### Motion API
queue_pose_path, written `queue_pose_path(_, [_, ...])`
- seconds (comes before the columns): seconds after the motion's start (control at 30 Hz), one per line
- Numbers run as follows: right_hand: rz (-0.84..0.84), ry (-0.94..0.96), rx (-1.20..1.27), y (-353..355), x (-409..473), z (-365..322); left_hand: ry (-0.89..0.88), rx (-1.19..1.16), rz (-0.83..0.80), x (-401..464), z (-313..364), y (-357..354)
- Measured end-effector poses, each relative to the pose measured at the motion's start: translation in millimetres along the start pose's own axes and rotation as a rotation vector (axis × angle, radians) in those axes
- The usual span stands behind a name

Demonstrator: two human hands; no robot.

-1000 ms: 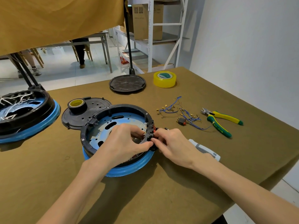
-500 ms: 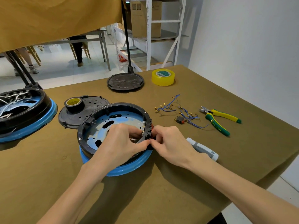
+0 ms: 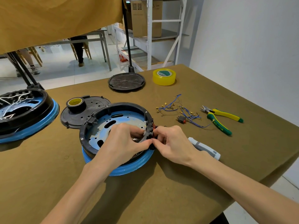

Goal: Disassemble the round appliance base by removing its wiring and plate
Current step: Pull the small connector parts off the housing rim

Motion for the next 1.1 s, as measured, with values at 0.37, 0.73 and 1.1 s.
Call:
queue_pose_path(0.37, [-0.121, -0.141, -0.15, -3.7, 1.2, 1.7, -0.075, 0.129, 0.034, -4.5, 6.5, -0.8])
queue_pose_path(0.73, [-0.378, -0.369, -0.026, -4.1, 10.6, 8.8, -0.064, 0.205, 0.076, -3.2, 0.0, 0.1])
queue_pose_path(1.1, [-0.563, -0.921, 0.608, -12.2, 9.1, 11.5, -0.071, 0.144, 0.047, -0.1, 3.1, -0.4])
Point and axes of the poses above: each hand's wrist, its own x-axis towards the middle knuckle, its own y-axis out of the back of the hand, z = x × y, the point moved 7 cm from there along x, towards the middle knuckle, and after that the axes turned 3 degrees about -y, right-handed, at the moved point
